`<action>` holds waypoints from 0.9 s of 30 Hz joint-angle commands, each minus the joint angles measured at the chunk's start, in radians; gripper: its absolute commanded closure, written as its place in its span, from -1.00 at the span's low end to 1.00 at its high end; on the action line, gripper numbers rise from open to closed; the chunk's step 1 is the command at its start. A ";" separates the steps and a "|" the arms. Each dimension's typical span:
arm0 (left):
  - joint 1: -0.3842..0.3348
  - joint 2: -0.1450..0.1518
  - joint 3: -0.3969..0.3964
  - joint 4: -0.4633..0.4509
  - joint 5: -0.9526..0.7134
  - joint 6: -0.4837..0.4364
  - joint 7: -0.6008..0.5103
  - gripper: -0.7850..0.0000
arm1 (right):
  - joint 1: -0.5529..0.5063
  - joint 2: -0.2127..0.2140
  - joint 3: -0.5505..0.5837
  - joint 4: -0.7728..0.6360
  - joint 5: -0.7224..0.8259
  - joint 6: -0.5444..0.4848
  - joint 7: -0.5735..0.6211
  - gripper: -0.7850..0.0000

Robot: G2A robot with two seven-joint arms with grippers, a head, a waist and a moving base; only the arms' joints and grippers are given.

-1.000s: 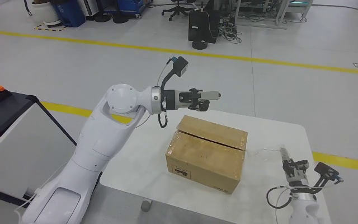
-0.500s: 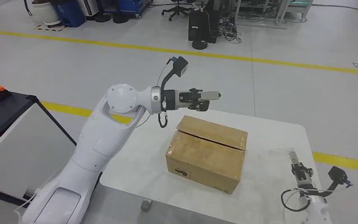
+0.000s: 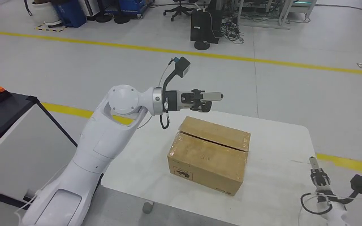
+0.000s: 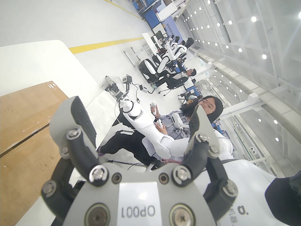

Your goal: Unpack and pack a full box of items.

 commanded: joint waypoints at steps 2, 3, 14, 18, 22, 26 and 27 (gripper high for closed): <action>0.000 0.000 0.000 0.000 0.000 0.000 0.000 -1.00 | -0.008 0.002 0.038 0.011 0.004 0.002 -0.017 -1.00; 0.000 0.000 0.000 0.000 0.000 0.000 0.000 -1.00 | -0.011 0.003 0.052 0.014 0.006 0.005 -0.024 -1.00; 0.000 0.000 0.000 0.000 0.000 0.000 0.000 -1.00 | -0.094 0.013 0.220 -0.079 -0.194 -0.019 -0.198 -1.00; 0.000 0.000 0.000 0.000 0.000 0.000 0.000 -1.00 | -0.170 0.013 0.214 -0.220 -0.310 -0.171 -0.172 -1.00; 0.000 0.000 0.000 0.000 0.000 0.000 0.000 -1.00 | -0.207 0.015 0.148 -0.336 -0.387 -0.336 -0.113 -1.00; 0.000 0.000 0.000 0.000 0.000 0.000 0.000 -1.00 | -0.198 0.023 0.084 -0.374 -0.365 -0.486 -0.019 -1.00; 0.015 0.001 -0.007 0.002 -0.005 0.002 0.025 -1.00 | -0.191 0.026 0.073 -0.378 -0.363 -0.519 0.009 -1.00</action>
